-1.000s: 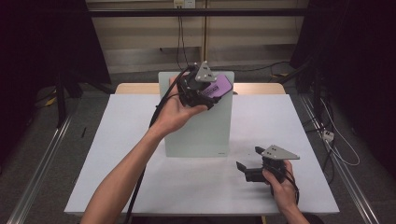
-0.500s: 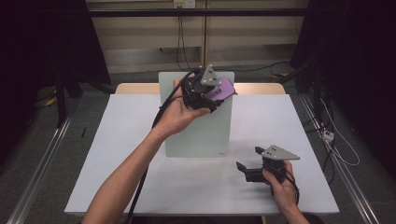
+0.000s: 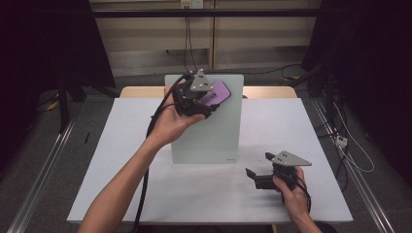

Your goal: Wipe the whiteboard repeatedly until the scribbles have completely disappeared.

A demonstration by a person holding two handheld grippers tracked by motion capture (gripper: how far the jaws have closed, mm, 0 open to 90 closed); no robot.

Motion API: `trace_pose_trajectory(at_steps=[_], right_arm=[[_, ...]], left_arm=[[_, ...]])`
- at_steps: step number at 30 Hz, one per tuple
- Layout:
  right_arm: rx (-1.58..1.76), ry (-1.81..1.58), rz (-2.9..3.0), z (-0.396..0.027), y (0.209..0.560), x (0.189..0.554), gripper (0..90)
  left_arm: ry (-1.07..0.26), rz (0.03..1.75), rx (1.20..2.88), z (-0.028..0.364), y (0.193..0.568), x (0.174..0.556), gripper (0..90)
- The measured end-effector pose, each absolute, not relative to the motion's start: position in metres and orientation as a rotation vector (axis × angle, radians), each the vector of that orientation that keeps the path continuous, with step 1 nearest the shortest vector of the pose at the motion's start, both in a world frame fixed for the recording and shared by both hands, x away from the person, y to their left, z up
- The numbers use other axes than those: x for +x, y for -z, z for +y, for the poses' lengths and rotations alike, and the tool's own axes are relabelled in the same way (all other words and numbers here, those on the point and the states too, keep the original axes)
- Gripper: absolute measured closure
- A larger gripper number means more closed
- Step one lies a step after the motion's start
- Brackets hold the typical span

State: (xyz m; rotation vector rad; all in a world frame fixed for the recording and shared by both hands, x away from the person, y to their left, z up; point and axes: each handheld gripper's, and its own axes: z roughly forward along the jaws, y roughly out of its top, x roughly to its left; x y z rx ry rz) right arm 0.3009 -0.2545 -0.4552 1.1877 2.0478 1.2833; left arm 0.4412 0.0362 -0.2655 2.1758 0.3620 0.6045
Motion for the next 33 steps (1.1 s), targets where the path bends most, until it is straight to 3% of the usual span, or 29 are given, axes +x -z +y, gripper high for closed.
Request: trace_pose_trajectory(at_steps=[7,16,33], right_arm=[[1.193,-1.282,2.046,-0.254,0.455,0.302,5.4],[1.211,-1.288,2.038,-0.253,0.456,0.303,5.3],[1.215,-1.292,2.038,-0.252,0.457,0.308,5.5]], left_arm=[[-0.582,0.385,2.169,0.060,0.273,0.437,40.9],[-0.450,0.394,2.165,0.079,0.292,0.429,40.9],[-0.357,0.405,2.197,0.087,0.317,0.413,40.8]])
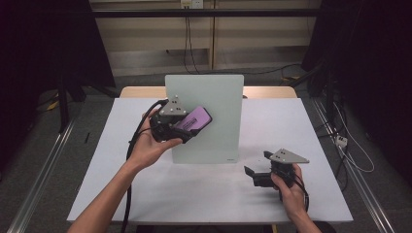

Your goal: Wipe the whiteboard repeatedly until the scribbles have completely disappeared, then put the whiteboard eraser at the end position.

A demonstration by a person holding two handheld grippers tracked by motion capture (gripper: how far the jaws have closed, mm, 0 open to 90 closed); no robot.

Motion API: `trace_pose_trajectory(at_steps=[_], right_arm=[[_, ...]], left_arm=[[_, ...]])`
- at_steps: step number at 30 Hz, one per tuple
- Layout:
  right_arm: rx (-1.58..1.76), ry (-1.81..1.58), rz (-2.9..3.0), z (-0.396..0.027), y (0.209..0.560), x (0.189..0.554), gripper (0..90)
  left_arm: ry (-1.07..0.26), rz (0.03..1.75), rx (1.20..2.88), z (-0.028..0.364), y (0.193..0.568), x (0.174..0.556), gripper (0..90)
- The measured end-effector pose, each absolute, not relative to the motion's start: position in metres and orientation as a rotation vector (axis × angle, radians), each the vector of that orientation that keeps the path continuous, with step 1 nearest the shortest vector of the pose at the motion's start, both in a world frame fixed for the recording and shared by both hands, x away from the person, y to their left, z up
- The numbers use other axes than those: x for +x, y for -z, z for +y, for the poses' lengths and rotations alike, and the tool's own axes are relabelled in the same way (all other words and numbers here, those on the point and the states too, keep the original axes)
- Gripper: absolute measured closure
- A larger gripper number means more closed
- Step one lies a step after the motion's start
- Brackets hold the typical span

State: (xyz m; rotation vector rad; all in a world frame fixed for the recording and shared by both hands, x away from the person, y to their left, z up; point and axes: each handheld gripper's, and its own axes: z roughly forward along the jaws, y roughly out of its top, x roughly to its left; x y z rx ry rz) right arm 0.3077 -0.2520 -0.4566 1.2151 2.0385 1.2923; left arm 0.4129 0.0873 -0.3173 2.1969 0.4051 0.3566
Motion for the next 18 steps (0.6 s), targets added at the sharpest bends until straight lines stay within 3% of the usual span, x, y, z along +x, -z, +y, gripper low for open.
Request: trace_pose_trajectory(at_steps=[18], right_arm=[[1.221,-1.297,2.032,-0.252,0.456,0.308,5.4]], left_arm=[[-0.268,0.413,2.239,0.098,0.341,0.400,40.8]])
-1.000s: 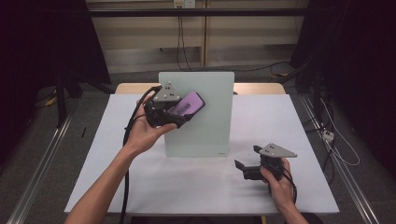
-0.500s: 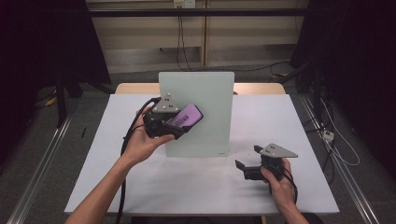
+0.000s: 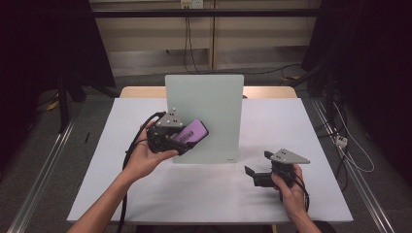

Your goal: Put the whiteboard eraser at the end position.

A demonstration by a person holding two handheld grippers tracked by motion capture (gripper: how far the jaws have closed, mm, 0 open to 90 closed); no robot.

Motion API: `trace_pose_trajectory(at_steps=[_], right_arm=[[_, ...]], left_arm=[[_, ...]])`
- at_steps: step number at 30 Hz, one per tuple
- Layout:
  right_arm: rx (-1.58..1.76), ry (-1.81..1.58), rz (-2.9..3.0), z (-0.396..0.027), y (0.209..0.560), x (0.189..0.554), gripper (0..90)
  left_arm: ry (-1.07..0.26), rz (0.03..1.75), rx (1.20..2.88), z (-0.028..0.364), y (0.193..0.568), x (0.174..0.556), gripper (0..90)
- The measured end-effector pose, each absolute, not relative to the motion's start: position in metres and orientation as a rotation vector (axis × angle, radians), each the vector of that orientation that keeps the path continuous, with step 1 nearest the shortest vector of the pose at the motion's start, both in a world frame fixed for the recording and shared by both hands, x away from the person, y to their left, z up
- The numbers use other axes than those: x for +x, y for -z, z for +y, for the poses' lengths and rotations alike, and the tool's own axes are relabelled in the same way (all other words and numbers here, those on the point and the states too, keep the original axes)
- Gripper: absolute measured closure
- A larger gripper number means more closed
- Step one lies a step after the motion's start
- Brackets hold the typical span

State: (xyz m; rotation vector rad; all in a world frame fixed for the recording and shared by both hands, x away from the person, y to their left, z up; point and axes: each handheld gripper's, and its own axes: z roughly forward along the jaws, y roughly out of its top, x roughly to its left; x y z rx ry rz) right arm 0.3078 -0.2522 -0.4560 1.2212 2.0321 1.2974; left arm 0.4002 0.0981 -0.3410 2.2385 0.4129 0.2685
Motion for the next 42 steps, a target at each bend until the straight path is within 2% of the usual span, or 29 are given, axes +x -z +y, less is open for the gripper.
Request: trace_pose_trajectory(at_steps=[17,42], right_arm=[[1.233,-1.321,2.020,-0.258,0.456,0.305,5.4],[1.219,-1.315,2.029,-0.256,0.455,0.306,5.4]], left_arm=[[-0.213,0.411,2.343,0.099,0.364,0.384,40.8],[-0.078,0.329,2.433,0.075,0.387,0.371,40.8]])
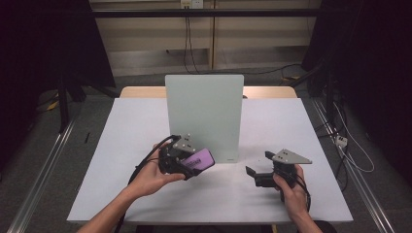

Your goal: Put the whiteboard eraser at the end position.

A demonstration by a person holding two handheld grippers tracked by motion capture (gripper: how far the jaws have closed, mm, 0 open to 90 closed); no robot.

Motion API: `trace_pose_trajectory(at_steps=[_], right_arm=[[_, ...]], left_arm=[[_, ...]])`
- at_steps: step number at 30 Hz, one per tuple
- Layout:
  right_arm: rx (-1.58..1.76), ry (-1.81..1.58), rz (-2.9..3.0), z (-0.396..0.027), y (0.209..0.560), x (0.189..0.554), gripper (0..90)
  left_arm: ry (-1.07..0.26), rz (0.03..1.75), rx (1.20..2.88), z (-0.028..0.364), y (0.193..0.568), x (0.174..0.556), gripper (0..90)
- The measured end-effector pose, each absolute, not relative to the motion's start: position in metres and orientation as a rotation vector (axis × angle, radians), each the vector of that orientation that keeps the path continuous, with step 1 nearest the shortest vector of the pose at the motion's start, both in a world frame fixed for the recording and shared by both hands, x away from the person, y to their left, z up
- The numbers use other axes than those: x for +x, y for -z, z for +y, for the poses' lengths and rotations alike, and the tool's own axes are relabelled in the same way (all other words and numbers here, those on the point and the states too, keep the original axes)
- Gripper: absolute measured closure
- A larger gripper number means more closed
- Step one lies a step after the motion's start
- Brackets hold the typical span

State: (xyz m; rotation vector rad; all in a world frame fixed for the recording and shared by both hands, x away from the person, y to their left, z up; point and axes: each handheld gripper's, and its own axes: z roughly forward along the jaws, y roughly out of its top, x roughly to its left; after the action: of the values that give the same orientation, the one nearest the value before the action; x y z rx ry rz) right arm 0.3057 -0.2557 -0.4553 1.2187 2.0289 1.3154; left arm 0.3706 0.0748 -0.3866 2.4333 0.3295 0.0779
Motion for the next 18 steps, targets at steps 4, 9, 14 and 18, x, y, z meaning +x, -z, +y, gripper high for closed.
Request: trace_pose_trajectory(at_steps=[4,9,14,18], right_arm=[[1.216,-1.314,2.029,-0.255,0.455,0.305,5.4],[1.211,-1.311,2.033,-0.253,0.455,0.306,5.4],[1.214,-1.312,2.029,-0.254,0.455,0.305,5.4],[1.212,-1.312,2.031,-0.254,0.455,0.305,5.4]], left_arm=[[-0.041,0.321,2.464,0.066,0.395,0.368,40.8],[0.010,0.314,2.497,0.058,0.402,0.366,40.8],[0.076,0.329,2.495,0.051,0.410,0.369,40.8],[0.102,0.320,2.525,0.046,0.416,0.368,40.7]])
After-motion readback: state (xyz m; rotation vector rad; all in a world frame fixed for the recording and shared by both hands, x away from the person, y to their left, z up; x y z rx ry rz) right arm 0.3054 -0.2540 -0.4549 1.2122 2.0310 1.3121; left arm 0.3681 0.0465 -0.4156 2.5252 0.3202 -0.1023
